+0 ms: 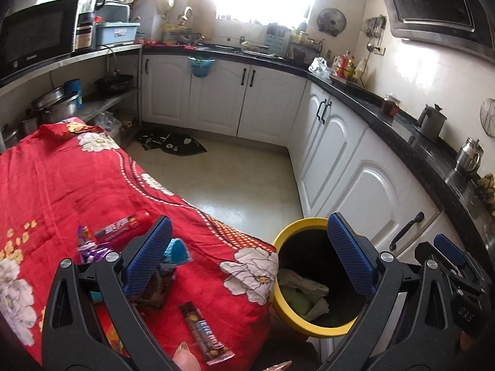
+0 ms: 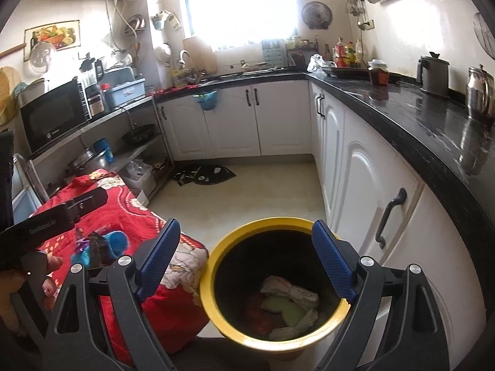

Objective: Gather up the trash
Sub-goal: 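Move both tools back toward the snack wrappers on the bedspread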

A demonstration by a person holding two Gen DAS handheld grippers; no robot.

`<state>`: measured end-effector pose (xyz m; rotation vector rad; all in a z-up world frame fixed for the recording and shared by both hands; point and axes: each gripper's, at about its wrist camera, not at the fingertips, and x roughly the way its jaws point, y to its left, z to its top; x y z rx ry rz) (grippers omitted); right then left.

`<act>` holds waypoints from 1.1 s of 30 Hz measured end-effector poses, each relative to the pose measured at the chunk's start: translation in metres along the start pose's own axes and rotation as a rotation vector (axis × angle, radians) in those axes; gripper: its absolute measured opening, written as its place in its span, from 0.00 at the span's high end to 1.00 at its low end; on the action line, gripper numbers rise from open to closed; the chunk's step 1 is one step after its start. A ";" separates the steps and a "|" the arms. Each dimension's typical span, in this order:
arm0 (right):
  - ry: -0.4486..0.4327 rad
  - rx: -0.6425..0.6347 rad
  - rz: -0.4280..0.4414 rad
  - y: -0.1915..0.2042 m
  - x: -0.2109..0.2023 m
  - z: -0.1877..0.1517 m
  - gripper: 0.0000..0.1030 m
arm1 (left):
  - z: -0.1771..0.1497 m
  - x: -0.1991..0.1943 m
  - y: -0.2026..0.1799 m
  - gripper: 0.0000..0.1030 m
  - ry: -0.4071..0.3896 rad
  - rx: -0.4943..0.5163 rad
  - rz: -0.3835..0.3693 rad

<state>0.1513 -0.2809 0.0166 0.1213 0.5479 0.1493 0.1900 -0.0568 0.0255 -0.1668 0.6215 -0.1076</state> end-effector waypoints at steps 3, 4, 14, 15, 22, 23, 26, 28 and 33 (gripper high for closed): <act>-0.005 -0.007 0.015 0.008 -0.003 0.001 0.16 | -0.001 -0.006 0.008 0.11 -0.008 -0.012 0.010; -0.006 -0.010 0.023 0.012 -0.003 0.001 0.16 | -0.001 -0.008 0.011 0.11 -0.009 -0.017 0.013; -0.009 -0.042 0.090 0.041 -0.008 0.005 0.16 | -0.003 -0.031 0.045 0.11 -0.036 -0.066 0.059; -0.009 -0.044 0.097 0.043 -0.008 0.005 0.16 | -0.003 -0.033 0.049 0.11 -0.039 -0.070 0.064; -0.001 -0.068 0.154 0.070 -0.006 0.008 0.16 | -0.007 -0.047 0.079 0.11 -0.050 -0.100 0.105; 0.001 -0.071 0.161 0.071 -0.006 0.008 0.16 | -0.007 -0.049 0.084 0.11 -0.052 -0.106 0.112; 0.008 -0.084 0.185 0.084 -0.004 0.007 0.15 | -0.009 -0.057 0.101 0.11 -0.057 -0.128 0.136; 0.014 -0.089 0.201 0.090 -0.002 0.007 0.15 | -0.010 -0.063 0.114 0.11 -0.060 -0.145 0.156; 0.029 -0.117 0.244 0.112 0.003 0.006 0.15 | -0.013 -0.077 0.143 0.11 -0.069 -0.184 0.199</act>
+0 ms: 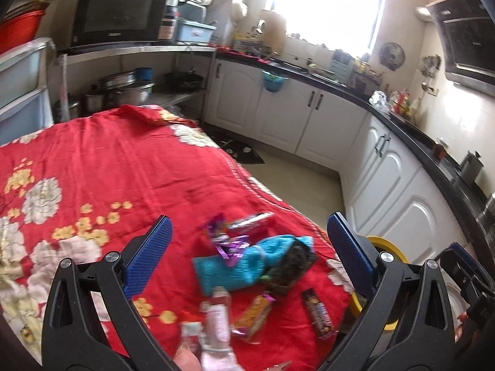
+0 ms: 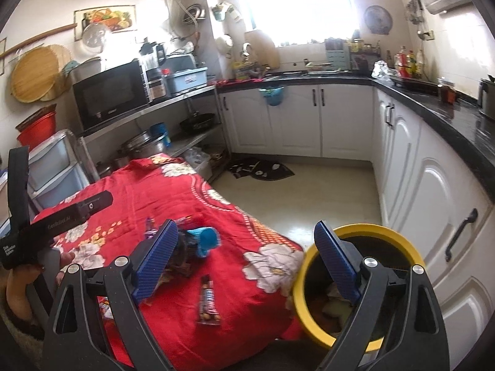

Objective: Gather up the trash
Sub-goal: 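Move both tools back toward the snack wrappers on the bedspread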

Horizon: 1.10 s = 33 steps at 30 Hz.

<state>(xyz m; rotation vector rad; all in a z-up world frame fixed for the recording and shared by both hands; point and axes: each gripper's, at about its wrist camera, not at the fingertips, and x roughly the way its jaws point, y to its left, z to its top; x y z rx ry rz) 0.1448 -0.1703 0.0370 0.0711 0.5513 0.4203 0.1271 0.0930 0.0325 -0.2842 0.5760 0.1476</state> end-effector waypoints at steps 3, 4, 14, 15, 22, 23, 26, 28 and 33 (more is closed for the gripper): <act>0.014 -0.018 0.028 0.011 0.007 0.000 0.15 | 0.002 -0.004 0.016 0.11 -0.005 -0.018 0.021; 0.020 -0.024 0.036 0.016 0.009 0.000 0.15 | 0.002 -0.006 0.022 0.11 -0.007 -0.024 0.029; 0.068 -0.075 0.092 0.047 0.029 -0.008 0.15 | -0.004 -0.011 0.053 0.11 0.023 -0.041 0.049; 0.072 -0.080 0.096 0.049 0.031 -0.008 0.15 | -0.006 -0.011 0.055 0.11 0.028 -0.038 0.051; 0.104 -0.108 0.107 0.061 0.048 -0.013 0.15 | -0.025 -0.006 0.070 0.11 0.102 -0.036 0.054; 0.108 -0.111 0.107 0.062 0.050 -0.014 0.15 | -0.027 -0.005 0.071 0.11 0.111 -0.036 0.053; 0.131 -0.115 0.106 0.065 0.062 -0.017 0.15 | -0.038 -0.002 0.076 0.12 0.145 -0.028 0.050; 0.148 -0.116 0.098 0.065 0.070 -0.021 0.15 | -0.045 0.002 0.080 0.17 0.179 -0.041 0.038; 0.203 -0.095 0.094 0.069 0.097 -0.030 0.15 | -0.068 0.013 0.086 0.34 0.277 -0.058 -0.007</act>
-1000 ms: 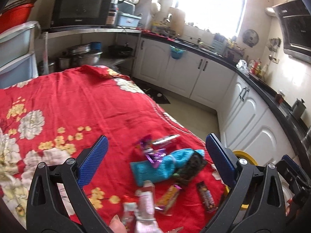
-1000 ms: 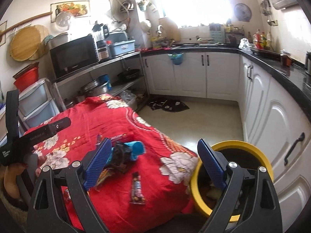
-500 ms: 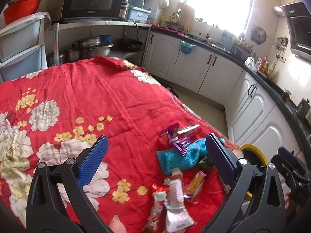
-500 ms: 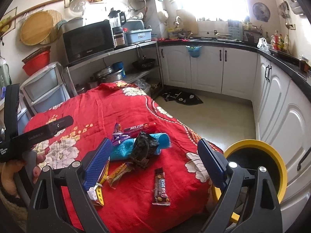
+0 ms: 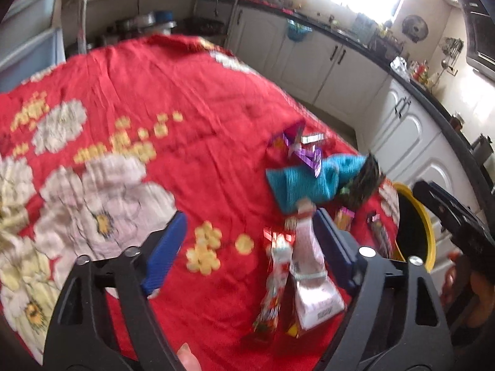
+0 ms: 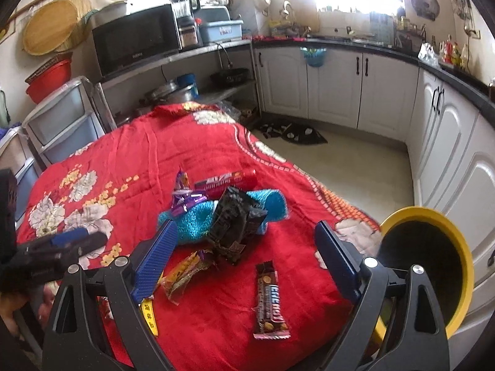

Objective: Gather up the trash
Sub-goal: 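Move both tools back toward the snack wrappers on the bedspread, then grasp the red wrapper with the left tool while the right tool grasps the black snack bag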

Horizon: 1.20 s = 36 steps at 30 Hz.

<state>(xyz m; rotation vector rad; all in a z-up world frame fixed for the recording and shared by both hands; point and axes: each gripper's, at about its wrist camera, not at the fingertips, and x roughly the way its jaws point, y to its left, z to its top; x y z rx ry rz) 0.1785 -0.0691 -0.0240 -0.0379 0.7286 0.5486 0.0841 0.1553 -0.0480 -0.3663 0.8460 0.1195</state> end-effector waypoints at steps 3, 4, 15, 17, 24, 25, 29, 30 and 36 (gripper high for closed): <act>0.033 0.027 0.017 0.001 0.017 -0.002 0.16 | -0.008 0.008 0.006 0.45 0.056 -0.024 -0.032; 0.049 0.044 0.023 0.002 0.024 -0.003 0.16 | -0.009 0.009 0.006 0.49 0.065 -0.025 -0.037; 0.129 0.181 0.060 0.007 0.062 -0.003 0.31 | -0.028 0.026 0.006 0.69 0.176 -0.034 -0.106; 0.137 0.201 0.058 0.006 0.066 -0.004 0.36 | -0.029 0.027 0.005 0.69 0.182 -0.028 -0.110; 0.165 0.241 0.071 -0.004 0.074 -0.008 0.59 | -0.030 0.030 0.004 0.83 0.197 -0.012 -0.110; 0.165 0.245 0.076 -0.006 0.073 -0.008 0.60 | -0.031 0.030 0.005 0.85 0.198 -0.009 -0.108; 0.158 0.244 0.086 -0.009 0.070 -0.009 0.61 | -0.030 0.031 0.004 0.88 0.198 0.005 -0.102; 0.153 0.246 0.091 -0.009 0.068 -0.010 0.62 | -0.030 0.031 0.003 0.89 0.196 0.008 -0.100; 0.122 0.238 0.098 -0.013 0.056 -0.008 0.62 | -0.027 0.027 0.001 0.93 0.178 0.016 -0.098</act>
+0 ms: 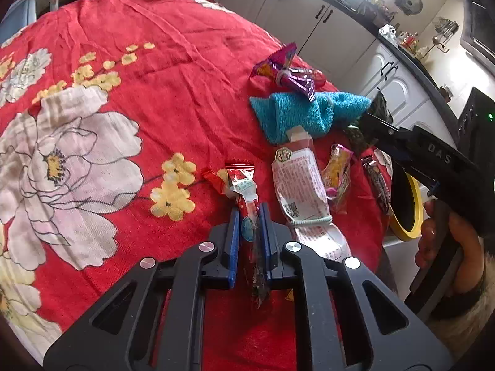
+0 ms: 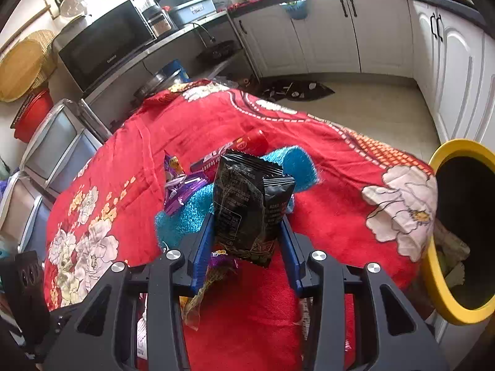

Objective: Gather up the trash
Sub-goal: 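Grasp the red wrapper with the left tool while the right tool grasps the black snack bag, then carry the red wrapper and black snack bag over the yellow bin with both tools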

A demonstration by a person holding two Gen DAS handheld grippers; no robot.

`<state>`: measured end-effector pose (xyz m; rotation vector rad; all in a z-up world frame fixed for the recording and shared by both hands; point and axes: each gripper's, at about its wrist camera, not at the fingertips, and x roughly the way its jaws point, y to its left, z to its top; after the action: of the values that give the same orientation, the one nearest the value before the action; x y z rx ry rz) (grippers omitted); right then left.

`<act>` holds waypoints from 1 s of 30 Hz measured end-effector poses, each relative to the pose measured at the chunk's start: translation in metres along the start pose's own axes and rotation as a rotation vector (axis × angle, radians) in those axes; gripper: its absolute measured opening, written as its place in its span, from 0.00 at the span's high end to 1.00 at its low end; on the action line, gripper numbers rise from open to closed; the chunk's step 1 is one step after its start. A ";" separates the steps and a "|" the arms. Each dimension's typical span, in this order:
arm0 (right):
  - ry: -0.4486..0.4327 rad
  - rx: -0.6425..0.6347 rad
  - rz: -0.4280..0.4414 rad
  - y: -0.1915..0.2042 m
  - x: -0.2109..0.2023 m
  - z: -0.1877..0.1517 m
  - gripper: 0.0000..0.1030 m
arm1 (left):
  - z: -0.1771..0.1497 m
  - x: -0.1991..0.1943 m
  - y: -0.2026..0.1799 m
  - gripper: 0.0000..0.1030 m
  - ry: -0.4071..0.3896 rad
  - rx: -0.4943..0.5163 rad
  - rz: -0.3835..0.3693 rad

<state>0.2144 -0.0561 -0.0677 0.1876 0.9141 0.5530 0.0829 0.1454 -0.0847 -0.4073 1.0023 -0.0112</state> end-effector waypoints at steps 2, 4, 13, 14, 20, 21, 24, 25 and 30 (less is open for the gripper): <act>-0.014 -0.004 0.002 -0.001 -0.006 0.001 0.62 | 0.002 -0.004 0.000 0.93 -0.014 -0.001 0.000; -0.026 -0.011 0.003 -0.002 -0.012 0.001 0.62 | 0.003 -0.007 0.000 0.94 -0.026 0.000 0.002; -0.065 -0.042 0.009 -0.001 -0.036 0.004 0.62 | 0.013 -0.027 -0.007 0.94 -0.092 0.009 0.015; -0.069 -0.044 0.012 -0.001 -0.038 0.005 0.62 | 0.014 -0.029 -0.008 0.94 -0.097 0.011 0.014; -0.086 -0.057 0.023 -0.001 -0.052 0.005 0.62 | 0.020 -0.036 -0.020 0.94 -0.124 0.033 0.008; -0.087 -0.058 0.026 -0.002 -0.054 0.005 0.62 | 0.021 -0.036 -0.022 0.94 -0.127 0.038 0.007; -0.093 -0.060 0.031 -0.003 -0.060 0.005 0.62 | 0.024 -0.038 -0.031 0.95 -0.138 0.052 0.001; -0.096 -0.062 0.031 -0.004 -0.063 0.005 0.62 | 0.025 -0.039 -0.033 0.94 -0.140 0.056 -0.002; -0.110 -0.068 0.030 -0.008 -0.075 0.004 0.62 | 0.033 -0.039 -0.050 0.95 -0.157 0.086 -0.020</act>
<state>0.1844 -0.1020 -0.0164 0.1692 0.7859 0.5950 0.0968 0.1178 -0.0205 -0.3335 0.8402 -0.0395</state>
